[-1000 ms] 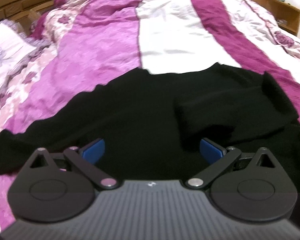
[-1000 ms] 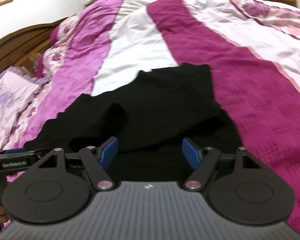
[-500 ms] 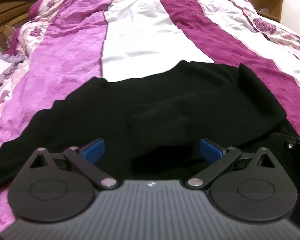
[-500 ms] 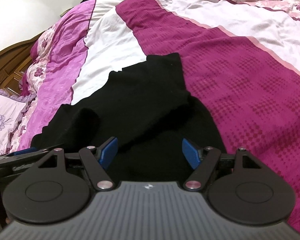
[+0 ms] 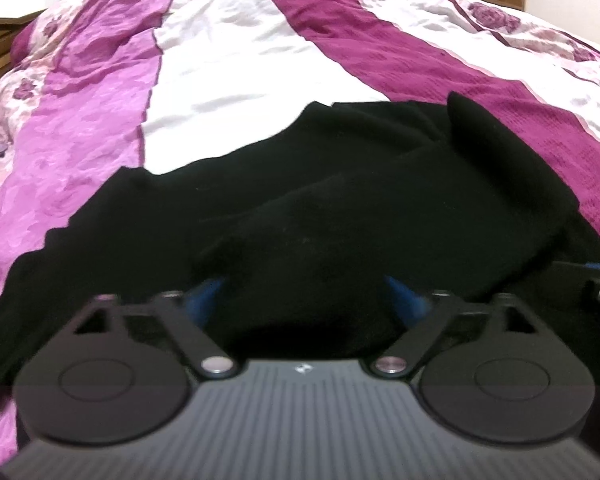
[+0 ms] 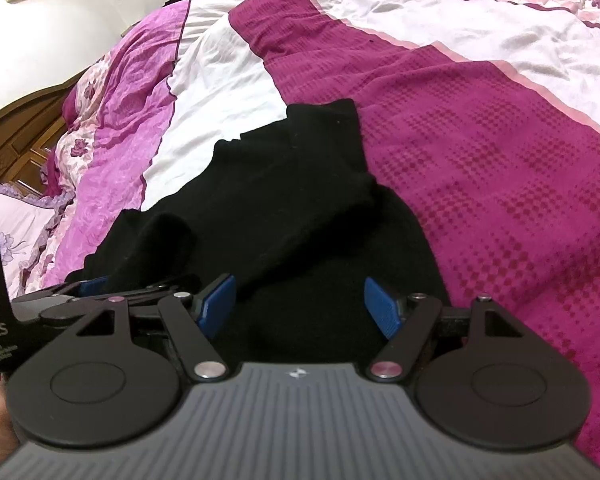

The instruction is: Fold small clothes

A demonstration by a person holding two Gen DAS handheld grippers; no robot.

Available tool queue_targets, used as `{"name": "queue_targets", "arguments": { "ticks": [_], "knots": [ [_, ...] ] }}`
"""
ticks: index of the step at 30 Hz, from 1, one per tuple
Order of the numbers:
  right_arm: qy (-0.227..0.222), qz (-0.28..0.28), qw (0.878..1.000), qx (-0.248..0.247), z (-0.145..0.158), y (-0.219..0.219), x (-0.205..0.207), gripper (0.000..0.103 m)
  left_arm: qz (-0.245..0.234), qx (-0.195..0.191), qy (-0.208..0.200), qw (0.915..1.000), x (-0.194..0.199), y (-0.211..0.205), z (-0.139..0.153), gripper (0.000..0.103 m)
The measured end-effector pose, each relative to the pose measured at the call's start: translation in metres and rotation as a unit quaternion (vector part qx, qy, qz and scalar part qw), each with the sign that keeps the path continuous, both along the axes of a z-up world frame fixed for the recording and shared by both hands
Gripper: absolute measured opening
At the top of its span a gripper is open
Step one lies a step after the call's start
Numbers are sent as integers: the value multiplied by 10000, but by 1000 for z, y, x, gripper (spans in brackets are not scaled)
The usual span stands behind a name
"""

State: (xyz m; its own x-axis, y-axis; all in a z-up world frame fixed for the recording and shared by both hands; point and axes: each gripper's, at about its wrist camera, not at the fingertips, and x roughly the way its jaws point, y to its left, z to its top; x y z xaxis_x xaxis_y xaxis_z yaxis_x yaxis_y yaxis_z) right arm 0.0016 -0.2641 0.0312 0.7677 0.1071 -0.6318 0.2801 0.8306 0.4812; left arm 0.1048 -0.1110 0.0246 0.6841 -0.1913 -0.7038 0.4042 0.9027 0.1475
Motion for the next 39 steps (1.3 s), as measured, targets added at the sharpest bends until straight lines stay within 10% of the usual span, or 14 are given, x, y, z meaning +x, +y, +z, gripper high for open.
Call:
{"name": "queue_targets", "arguments": {
  "ticks": [5, 16, 21, 26, 39],
  "knots": [
    [2, 1, 10000, -8, 0, 0, 0, 77, 45, -158, -88, 9998, 3, 13, 8, 29],
    [16, -6, 10000, -85, 1, 3, 0, 77, 786, -536, -275, 9951, 10, 74, 36, 19],
    [36, 15, 9999, -150, 1, 3, 0, 77, 955, -850, 165, 9917, 21, 108, 29, 22],
    [66, 24, 9998, -195, 2, 5, 2, 77, 1179, -982, 477, 9870, 21, 128, 23, 65],
    [93, 47, 9995, -308, 2, 10, 4, 77, 901, -1411, 500, 9846, -4, 143, 41, 77]
  ]
}}
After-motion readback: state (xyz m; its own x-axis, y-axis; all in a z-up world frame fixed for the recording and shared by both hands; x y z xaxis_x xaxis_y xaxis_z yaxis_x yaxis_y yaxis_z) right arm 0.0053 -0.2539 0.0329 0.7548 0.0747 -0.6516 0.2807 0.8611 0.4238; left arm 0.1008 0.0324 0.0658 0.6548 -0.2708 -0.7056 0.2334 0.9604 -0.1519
